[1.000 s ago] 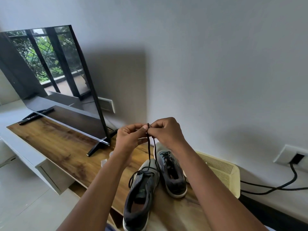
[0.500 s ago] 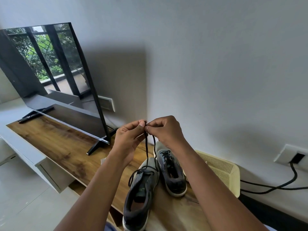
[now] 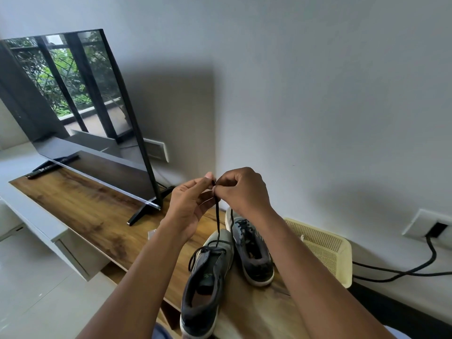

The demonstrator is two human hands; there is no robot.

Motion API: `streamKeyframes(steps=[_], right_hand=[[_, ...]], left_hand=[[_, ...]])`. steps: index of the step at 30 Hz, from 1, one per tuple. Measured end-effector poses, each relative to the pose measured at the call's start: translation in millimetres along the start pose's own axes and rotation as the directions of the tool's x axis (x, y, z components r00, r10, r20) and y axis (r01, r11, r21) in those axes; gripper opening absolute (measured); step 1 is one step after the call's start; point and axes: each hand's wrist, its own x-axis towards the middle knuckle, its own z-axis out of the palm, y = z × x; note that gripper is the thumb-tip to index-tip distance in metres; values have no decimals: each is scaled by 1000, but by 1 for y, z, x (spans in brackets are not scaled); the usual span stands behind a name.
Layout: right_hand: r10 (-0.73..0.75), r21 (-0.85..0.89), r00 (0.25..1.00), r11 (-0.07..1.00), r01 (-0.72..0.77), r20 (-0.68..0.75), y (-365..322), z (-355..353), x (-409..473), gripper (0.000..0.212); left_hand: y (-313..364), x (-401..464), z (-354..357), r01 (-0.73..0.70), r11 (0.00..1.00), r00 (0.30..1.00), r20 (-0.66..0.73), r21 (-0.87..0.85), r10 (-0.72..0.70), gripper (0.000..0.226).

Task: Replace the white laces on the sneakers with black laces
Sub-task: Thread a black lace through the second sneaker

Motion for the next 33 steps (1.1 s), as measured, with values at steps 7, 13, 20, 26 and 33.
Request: streamKeyframes(steps=[7,13,20,26,33], right_hand=[[-51,22,998,998,52,-41,-1,4,-4,9],[-63,61,996,996,66,-60,1,10,-4,12],[-62,98,997,993,66,-45,3,17,-2,10],[-97,341,990,931,126,-101,-12,12,4,10],[-223,585,973,783,212,-54,-51,-4,5,8]], left_hand=[[0,1,-4,75,993,997,20,-96,-74,13],[0,2,-9,101,987,995,9,-121,-101,11],[-2,7,-16,43,999,999,4,32,-43,28],[-31,23,-48,-18,622,990,102,783,-99,31],[-81,24,-87,-33,9,849,33,999,-528,113]])
